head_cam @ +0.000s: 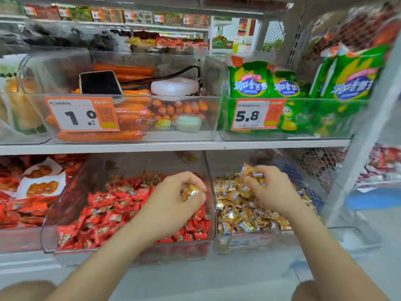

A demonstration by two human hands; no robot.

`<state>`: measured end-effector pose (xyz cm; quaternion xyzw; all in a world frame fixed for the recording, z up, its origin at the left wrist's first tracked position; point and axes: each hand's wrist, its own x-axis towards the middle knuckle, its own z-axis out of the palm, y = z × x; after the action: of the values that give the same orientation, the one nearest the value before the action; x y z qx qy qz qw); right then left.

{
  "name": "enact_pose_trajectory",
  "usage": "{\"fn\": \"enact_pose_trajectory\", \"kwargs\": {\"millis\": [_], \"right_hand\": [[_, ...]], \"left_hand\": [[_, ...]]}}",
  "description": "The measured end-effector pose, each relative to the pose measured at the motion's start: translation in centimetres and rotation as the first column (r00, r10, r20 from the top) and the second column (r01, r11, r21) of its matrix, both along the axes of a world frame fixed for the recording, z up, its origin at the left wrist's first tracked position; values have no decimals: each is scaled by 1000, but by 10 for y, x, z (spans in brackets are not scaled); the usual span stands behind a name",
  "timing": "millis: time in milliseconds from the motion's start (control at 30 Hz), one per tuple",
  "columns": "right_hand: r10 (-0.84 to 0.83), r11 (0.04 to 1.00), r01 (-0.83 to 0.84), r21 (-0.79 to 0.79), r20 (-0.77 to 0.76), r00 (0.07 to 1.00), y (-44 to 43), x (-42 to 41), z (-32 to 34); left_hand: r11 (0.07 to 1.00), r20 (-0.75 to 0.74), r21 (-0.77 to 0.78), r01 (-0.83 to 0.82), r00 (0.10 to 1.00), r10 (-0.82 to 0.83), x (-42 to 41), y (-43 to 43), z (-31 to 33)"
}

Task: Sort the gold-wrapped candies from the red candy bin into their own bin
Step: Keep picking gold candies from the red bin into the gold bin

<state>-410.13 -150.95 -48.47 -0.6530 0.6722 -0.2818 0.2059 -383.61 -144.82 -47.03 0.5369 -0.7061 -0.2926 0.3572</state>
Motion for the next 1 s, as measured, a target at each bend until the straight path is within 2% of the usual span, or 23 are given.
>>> {"fn": "enact_pose_trajectory", "kwargs": {"millis": [33,67,167,267,333,433,500,567,633,700,767,867,933,1000], "right_hand": [[-8,998,-2,-60,-160,987,-6,-12,-10],[15,997,-32,-66,-247,969,-12,-22,-19],[137,990,-138,21,-338,931,-21,-43,-30],[214,975,-223,-2,-288,934,-15,-60,-26],[247,964,-264,-43,-238,939,-8,-69,-23],[239,959,-266,-95,-232,943,-4,-81,-21],[197,967,-223,-125,-192,961,-4,-86,-21],[164,974,-180,-140,-122,979,-3,-84,-18],[158,973,-170,-155,-85,984,0,-73,-12],[167,968,-177,-178,-70,983,5,-51,-4],[173,961,-178,-214,-40,984,15,-22,5],[265,940,-253,-230,22,964,36,32,18],[367,900,-356,-251,-1,930,44,69,20],[409,874,-424,-237,-113,905,41,103,15]], "left_hand": [[999,18,-26,33,999,-33,-16,0,2],[996,38,-52,67,997,-65,-32,-1,5],[987,136,-106,119,985,-105,-79,-15,3],[987,272,-137,87,961,-47,-115,-41,-13],[994,333,-81,80,942,-49,-130,-64,-29],[968,462,136,210,851,-250,-143,-89,-50],[953,549,196,231,780,-301,-145,-95,-60],[971,648,128,202,724,-236,-142,-87,-57],[966,727,-81,245,678,-111,-135,-69,-44],[889,694,-343,303,720,22,-117,-45,-33],[817,599,-513,262,791,123,-89,-26,-28],[866,549,-493,77,801,241,-25,-21,-31],[913,593,-401,-78,737,324,24,-28,-37],[922,669,-285,-263,634,388,65,-37,-43]]}}
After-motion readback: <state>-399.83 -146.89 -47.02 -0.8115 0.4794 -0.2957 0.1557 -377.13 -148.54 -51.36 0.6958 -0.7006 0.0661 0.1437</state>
